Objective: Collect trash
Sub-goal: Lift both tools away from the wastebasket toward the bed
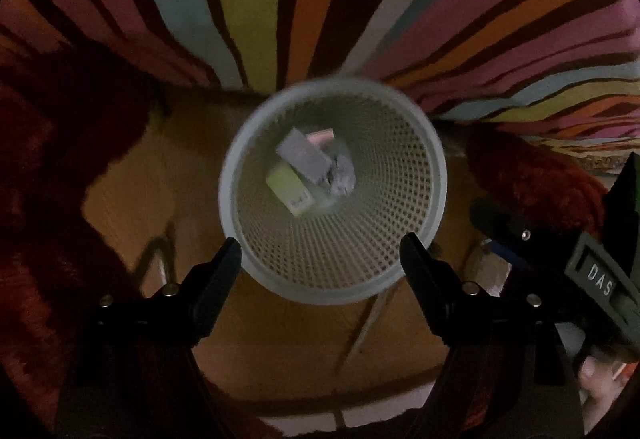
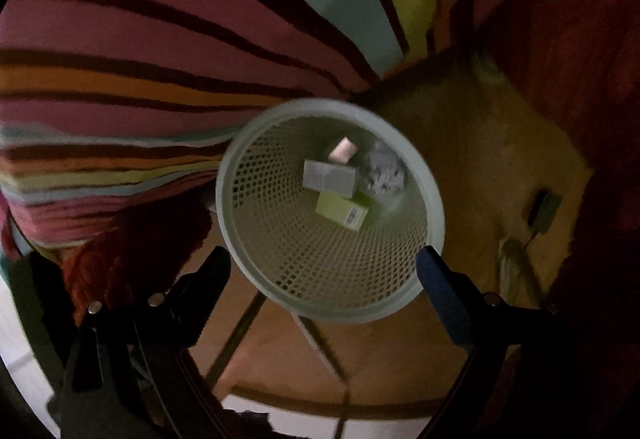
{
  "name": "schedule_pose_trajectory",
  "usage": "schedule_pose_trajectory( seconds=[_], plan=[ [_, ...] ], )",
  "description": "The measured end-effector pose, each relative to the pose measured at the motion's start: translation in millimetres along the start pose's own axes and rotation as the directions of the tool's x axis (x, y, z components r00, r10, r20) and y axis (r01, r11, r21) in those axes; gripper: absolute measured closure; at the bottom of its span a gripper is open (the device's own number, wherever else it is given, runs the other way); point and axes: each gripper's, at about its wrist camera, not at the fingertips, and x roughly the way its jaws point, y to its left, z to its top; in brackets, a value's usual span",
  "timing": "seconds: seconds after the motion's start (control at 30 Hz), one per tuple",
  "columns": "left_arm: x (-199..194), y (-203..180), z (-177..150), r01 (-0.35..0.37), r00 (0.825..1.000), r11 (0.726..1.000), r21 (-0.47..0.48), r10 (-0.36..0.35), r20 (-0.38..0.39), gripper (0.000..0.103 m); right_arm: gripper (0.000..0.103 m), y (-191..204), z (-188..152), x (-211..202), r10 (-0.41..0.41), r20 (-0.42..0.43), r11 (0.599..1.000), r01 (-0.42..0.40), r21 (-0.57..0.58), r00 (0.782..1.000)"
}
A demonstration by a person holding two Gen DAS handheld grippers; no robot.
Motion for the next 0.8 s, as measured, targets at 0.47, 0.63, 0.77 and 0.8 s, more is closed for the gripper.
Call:
schedule_pose_trajectory(
  seconds=[0.47, 0.63, 0.77, 0.8],
  plan=[
    [-119, -30, -15, -0.094, 0.878, 0.975, 0.2, -0.013, 0.478, 0.024, 0.013, 43, -19, -112, 0.022, 0.484, 0.951, 0.132, -0.281, 0.875],
    [-153, -41, -14, -0.144, 0.787, 0.963, 0.226, -0.027, 0.616, 0.024, 0.013, 58, -22, -151, 0.077, 0.64, 0.916, 0.2, -0.349, 0.764],
    [-167, -44, -2, -0.184, 0.747, 0.952, 0.246, -0.027, 0.664, 0.024, 0.013, 64, -15, -166, 0.11, 0.692, 0.904, 0.217, -0.368, 0.713],
    [-169, -44, 1, -0.182, 0.745, 0.951, 0.249, -0.032, 0.666, 0.024, 0.013, 64, -11, -169, 0.114, 0.696, 0.905, 0.216, -0.368, 0.709]
  ],
)
